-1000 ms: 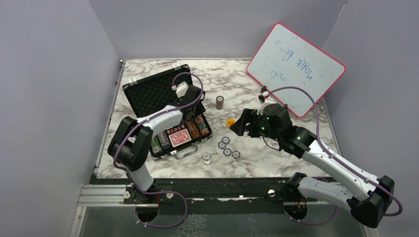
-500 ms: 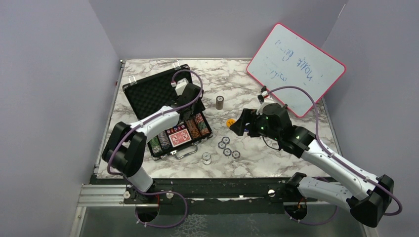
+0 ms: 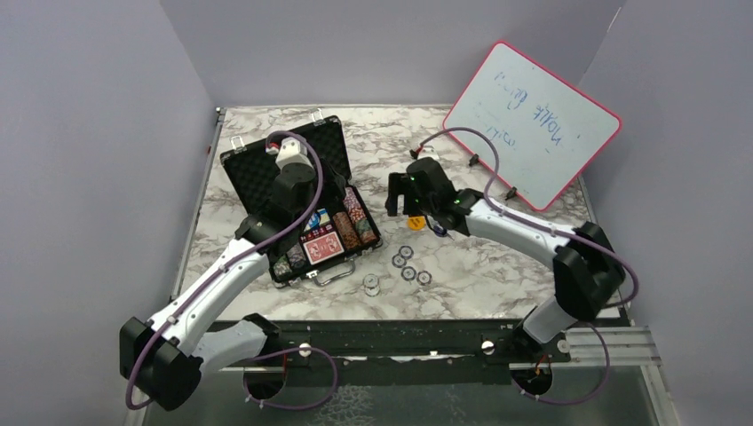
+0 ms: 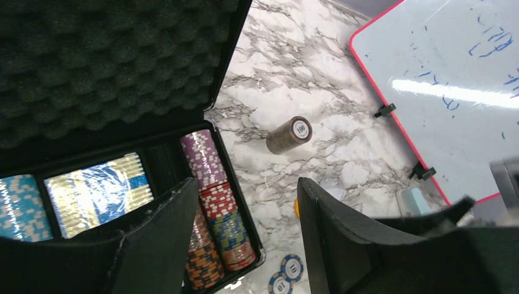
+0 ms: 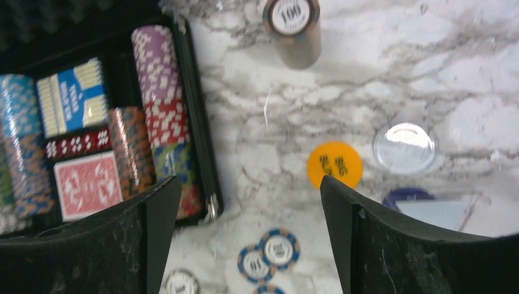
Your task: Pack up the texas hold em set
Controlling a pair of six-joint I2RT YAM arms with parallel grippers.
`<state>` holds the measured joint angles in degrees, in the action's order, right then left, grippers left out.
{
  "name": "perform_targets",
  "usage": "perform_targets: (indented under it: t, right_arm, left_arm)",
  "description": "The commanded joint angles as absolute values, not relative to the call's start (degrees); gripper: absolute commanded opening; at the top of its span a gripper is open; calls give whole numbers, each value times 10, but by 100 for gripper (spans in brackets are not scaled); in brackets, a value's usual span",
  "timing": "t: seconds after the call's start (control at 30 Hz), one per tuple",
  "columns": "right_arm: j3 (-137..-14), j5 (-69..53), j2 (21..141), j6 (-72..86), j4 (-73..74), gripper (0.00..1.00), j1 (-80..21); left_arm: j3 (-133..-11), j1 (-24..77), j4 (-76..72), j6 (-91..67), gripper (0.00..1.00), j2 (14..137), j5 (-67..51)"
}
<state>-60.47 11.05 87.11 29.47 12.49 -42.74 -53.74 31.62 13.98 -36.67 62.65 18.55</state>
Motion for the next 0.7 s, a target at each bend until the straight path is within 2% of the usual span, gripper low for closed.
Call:
perform_targets:
  t: [0.0,0.13,0.3,0.5,0.67]
  right_arm:
    - [-689,216,966,263,88,87,-427]
    - [-744,240,1043,235,71,84,-425]
    - [-831,272,1136,222,128,72,-418]
    - [-851,251,1172,211,120,69,-397]
    - [-859,225,1188,182,91,59,-383]
  left_arm:
    - [-478,316,153,-340,67,565,181]
    - [-450,316,147,-339,68,529,161]
    - [-439,316,147,-361,68,518,152]
    - [-419,316,129,-382,68,534,139]
    - [-418,316,118,-388,67,556,125]
